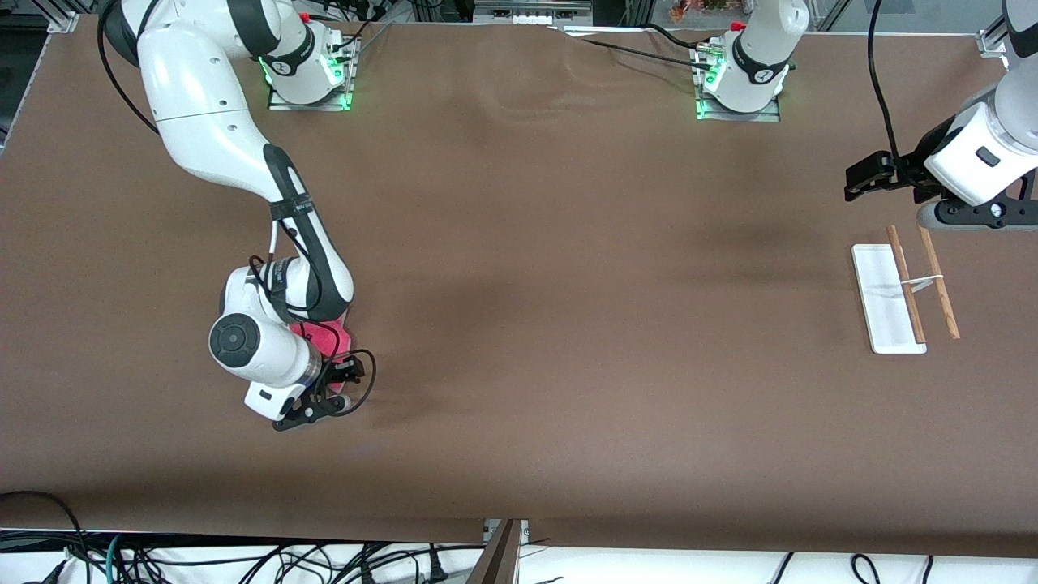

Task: Pass towel and hang on rack
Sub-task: 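Reach the right gripper down to the pink towel's edge, then close the right gripper on the towel edge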

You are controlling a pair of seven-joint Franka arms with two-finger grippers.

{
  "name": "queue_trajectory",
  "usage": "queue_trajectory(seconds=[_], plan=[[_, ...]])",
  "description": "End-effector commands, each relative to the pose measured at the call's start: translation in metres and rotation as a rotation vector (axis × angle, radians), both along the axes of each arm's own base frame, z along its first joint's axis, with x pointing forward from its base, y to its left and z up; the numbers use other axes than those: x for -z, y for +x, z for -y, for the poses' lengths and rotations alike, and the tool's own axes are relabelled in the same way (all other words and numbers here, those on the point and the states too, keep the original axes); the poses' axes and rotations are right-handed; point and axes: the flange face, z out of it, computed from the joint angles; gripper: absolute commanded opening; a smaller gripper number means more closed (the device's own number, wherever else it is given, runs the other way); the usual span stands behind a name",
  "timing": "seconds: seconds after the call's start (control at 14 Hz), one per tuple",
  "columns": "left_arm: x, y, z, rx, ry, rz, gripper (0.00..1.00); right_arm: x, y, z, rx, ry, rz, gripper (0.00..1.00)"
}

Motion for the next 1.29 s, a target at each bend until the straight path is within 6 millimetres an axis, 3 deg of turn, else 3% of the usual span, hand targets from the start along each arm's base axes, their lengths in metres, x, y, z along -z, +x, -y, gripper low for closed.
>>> queue_trajectory(seconds=[0.0, 0.07, 0.36, 0.5, 0.71, 1.0, 1.21], plan=[[-0.007, 0.001, 0.0, -0.009, -0.001, -0.004, 1.0, 0.0, -0.001, 0.001, -0.008, 0.027, -0.009, 0.76], [-0.007, 0.001, 0.0, -0.009, -0.001, -0.004, 1.0, 0.001, -0.002, 0.001, -0.008, 0.027, -0.012, 0.75], [-0.007, 0.002, 0.003, -0.006, -0.001, -0.001, 1.0, 0.002, -0.002, 0.003, -0.008, 0.026, -0.013, 0.42], [-0.006, 0.002, 0.001, -0.009, -0.001, -0.002, 1.0, 0.002, -0.002, 0.005, -0.005, 0.026, -0.015, 0.35], [-0.005, 0.003, -0.004, -0.019, -0.002, -0.004, 1.0, 0.002, -0.003, 0.005, -0.008, 0.027, -0.026, 0.03], [-0.005, 0.003, -0.001, -0.009, 0.0, -0.007, 1.0, -0.006, -0.002, 0.005, -0.006, 0.028, -0.048, 0.0], [-0.002, -0.004, -0.004, -0.015, 0.002, -0.059, 1.0, -0.04, 0.002, -0.003, -0.016, 0.028, -0.099, 0.0]])
